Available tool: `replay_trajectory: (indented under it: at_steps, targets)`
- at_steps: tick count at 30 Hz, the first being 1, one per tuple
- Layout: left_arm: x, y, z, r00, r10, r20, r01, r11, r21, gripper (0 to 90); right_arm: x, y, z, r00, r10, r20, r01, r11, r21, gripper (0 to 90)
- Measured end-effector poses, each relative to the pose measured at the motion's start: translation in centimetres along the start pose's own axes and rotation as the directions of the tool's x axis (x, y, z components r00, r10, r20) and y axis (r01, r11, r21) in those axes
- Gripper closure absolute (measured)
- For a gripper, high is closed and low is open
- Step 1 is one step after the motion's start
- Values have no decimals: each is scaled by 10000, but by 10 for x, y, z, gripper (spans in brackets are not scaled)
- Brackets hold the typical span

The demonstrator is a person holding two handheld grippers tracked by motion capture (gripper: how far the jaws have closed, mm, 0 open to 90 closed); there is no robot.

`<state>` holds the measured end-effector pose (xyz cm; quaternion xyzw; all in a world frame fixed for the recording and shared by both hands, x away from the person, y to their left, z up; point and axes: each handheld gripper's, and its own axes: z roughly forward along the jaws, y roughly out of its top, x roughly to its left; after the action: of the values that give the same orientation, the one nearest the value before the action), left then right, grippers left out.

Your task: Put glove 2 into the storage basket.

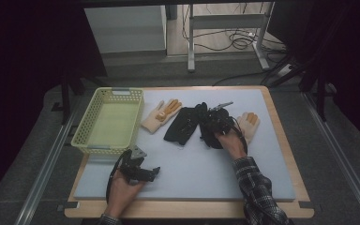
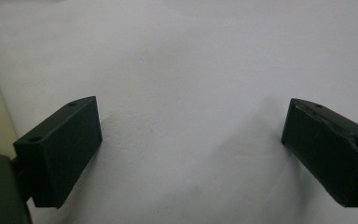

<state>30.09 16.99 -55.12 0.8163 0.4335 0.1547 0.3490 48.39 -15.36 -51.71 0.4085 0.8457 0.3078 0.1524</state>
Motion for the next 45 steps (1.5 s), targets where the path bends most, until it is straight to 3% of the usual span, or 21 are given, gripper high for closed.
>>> replay_trajectory:
  at_steps: [3,6,13,19,22,26,32,34,37,38,40,41,44,45]
  targets:
    - [0,0,0,10000,-3,-1,3,10000,-1,50,-3,-1,-1,9991,391,-188,-392,9992,-85,791]
    - [0,0,0,10000,-3,2,3,10000,1,50,-3,0,-3,9990,404,-174,-406,9991,-88,797]
    - [0,0,0,10000,0,-2,0,10000,6,50,3,-3,-31,9983,399,-421,-431,9960,-779,798]
    - [0,0,0,10000,7,-3,-7,10000,10,50,32,-11,-69,9938,79,-1110,-203,9936,-1113,795]
    - [0,0,0,10000,7,-4,-7,10000,9,50,43,-16,-78,9909,32,-1347,-197,9924,-1213,794]
    - [0,0,0,10000,-26,-5,26,10000,-17,51,72,-38,-95,9780,-143,-2082,-139,9909,-1336,789]
    - [0,0,0,10000,-44,-17,44,10000,-38,51,93,-62,-98,9741,-375,-2228,97,9921,-1247,787]
    - [0,0,0,10000,-39,-15,39,10000,-30,51,97,-73,-95,9771,-454,-2077,212,9929,-1173,783]
    - [0,0,0,10000,-6,-9,6,10000,2,50,99,-84,-87,9762,-402,-2129,212,9956,-908,733]
    - [0,0,0,10000,-9,-10,9,10000,-2,51,97,-89,-82,9767,-396,-2107,230,9965,-806,595]
    - [0,0,0,10000,-8,-9,8,10000,1,51,96,-89,-83,9777,-390,-2063,220,9962,-839,560]
    - [0,0,0,10000,-9,-10,9,10000,2,51,89,-87,-92,9760,-320,-2155,65,9930,-1180,501]
    - [0,0,0,10000,-9,-11,9,10000,2,51,80,-87,-103,9798,-361,-1967,68,9890,-1479,502]
    - [0,0,0,10000,-9,-11,9,10000,-2,50,73,-90,-109,9835,-417,-1760,158,9892,-1460,569]
